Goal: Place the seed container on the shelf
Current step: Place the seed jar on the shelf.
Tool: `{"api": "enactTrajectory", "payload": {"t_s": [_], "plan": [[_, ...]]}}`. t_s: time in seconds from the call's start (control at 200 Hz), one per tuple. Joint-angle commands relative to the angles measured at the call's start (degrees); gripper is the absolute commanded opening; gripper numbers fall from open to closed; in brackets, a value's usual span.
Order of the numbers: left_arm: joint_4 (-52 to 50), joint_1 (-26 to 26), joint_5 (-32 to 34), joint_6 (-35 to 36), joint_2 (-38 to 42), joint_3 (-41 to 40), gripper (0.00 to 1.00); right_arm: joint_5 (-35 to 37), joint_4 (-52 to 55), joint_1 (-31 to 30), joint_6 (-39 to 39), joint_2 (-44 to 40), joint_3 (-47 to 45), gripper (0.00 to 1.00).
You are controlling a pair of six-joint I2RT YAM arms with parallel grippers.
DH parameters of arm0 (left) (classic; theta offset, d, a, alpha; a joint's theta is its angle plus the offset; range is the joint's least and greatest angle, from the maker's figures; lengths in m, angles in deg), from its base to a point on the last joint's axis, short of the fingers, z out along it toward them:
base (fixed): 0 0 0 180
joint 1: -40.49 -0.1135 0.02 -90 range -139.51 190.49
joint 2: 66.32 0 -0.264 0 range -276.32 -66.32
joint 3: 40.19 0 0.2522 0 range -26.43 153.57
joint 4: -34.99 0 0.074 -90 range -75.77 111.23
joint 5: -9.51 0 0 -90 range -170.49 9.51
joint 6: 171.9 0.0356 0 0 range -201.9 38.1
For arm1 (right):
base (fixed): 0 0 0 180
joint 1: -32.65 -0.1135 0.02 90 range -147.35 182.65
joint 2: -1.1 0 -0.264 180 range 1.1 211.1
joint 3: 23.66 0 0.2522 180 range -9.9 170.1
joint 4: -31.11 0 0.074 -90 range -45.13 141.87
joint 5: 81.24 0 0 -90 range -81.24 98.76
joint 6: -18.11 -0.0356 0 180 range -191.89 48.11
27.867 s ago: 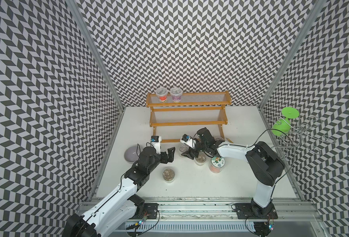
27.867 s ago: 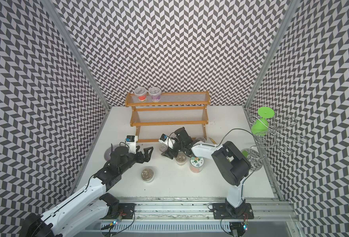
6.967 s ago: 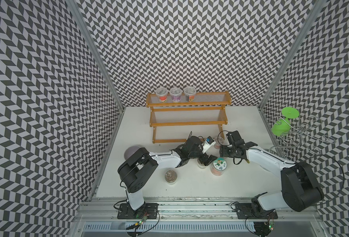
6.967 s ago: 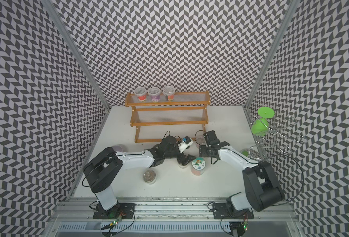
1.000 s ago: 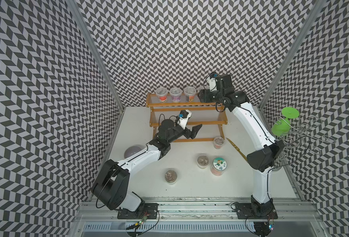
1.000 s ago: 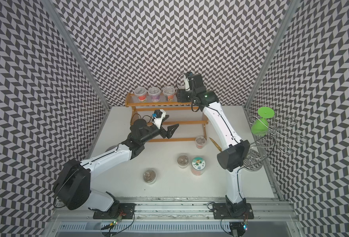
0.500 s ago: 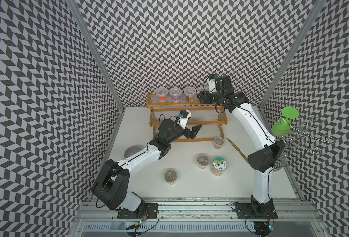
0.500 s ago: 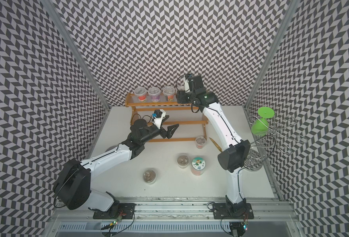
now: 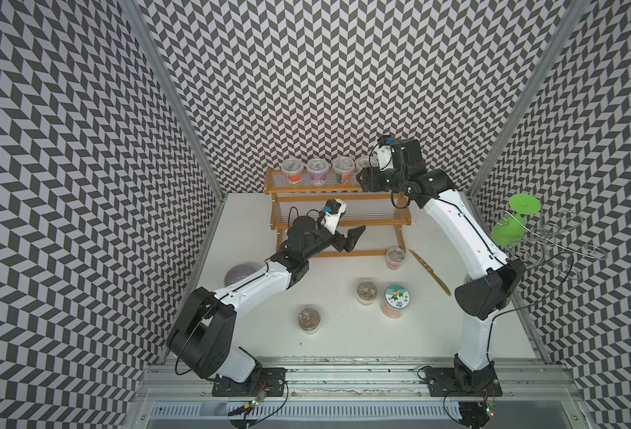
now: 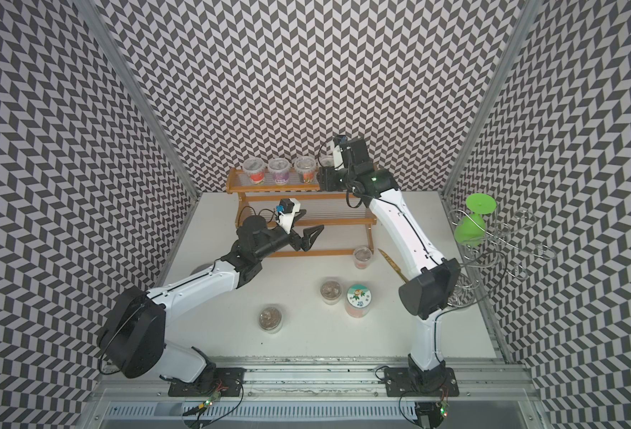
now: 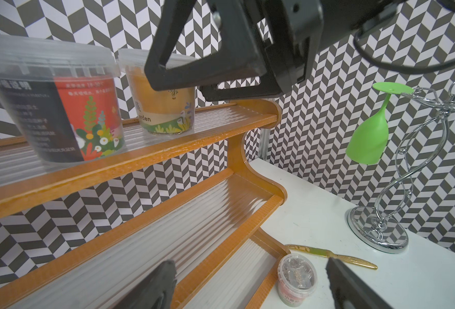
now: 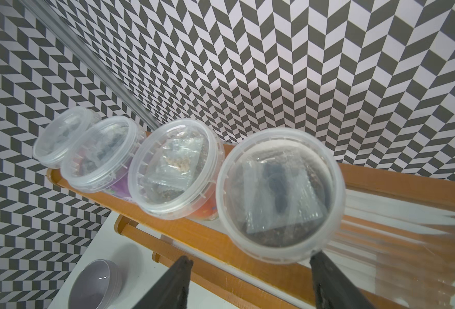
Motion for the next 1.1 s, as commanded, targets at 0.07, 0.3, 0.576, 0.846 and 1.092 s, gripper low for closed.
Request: {"api": "enactTrajectory", "payload": {"t_s": [0.07, 0.3, 0.576, 0.846, 1.092], "plan": [[-1.26, -0.3, 0.46, -0.2, 1.78, -0.44, 0.91, 3.09, -2.78, -0.32, -0.04, -7.89, -4.8, 0.77], [-1.44, -0.4, 4.08, -1.0, 9.43, -7.83, 0.91, 9.45, -15.63, 0.01, 1.78, -26.86, -27.98, 0.92], [-5.61, -1.13, 11.57, -4.04, 22.84, -19.6, 0.93, 14.95, -26.78, 1.27, 3.21, -46.32, -54.92, 0.99], [-5.31, -1.7, 10.74, -10.2, 29.06, -27.76, 0.98, 10.27, -36.98, 2.22, -3.95, -61.33, -79.47, 0.99], [-5.75, -1.78, 10.75, -14.12, 28.57, -29.58, 1.0, 7.79, -34.37, 2.54, -8.73, -60.83, -85.86, 1.0]]}}
